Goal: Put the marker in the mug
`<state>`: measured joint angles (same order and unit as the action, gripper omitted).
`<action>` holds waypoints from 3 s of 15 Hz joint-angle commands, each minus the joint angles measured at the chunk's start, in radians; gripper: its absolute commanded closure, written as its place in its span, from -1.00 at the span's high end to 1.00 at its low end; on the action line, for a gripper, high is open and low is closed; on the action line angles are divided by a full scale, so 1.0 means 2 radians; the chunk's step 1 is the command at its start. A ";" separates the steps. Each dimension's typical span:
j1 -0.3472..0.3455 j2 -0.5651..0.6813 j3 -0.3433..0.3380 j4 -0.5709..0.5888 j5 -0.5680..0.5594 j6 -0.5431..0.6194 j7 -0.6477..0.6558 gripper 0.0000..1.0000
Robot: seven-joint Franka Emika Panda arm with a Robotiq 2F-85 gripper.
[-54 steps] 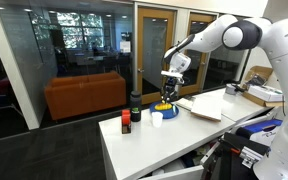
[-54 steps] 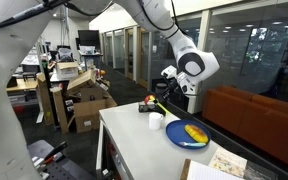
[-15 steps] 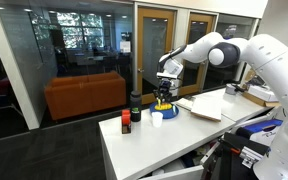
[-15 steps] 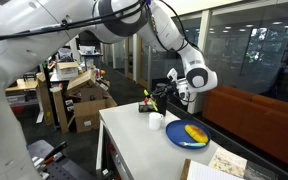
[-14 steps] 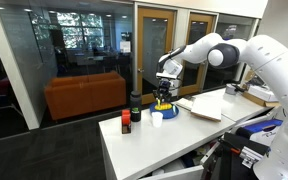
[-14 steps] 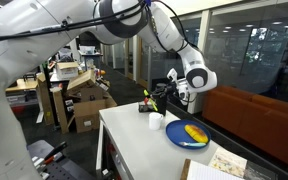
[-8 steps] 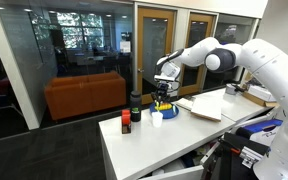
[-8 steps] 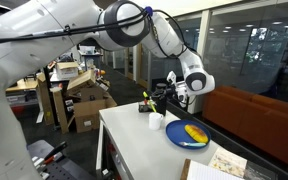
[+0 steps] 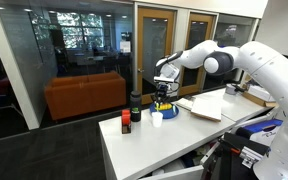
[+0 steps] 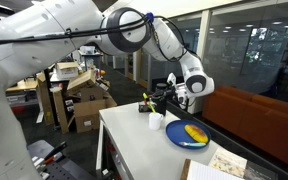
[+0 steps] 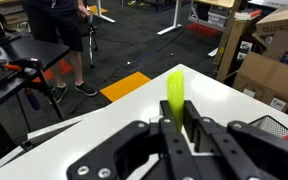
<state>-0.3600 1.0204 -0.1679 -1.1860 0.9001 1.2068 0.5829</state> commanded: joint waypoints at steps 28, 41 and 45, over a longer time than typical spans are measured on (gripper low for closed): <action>-0.012 0.067 0.005 0.056 -0.004 -0.037 0.013 -0.14; -0.022 0.051 -0.004 0.075 -0.017 -0.058 0.011 1.00; -0.012 0.025 -0.027 0.076 -0.048 -0.041 -0.009 1.00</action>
<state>-0.4022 1.1047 -0.1933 -1.0316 0.8541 1.1206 0.5828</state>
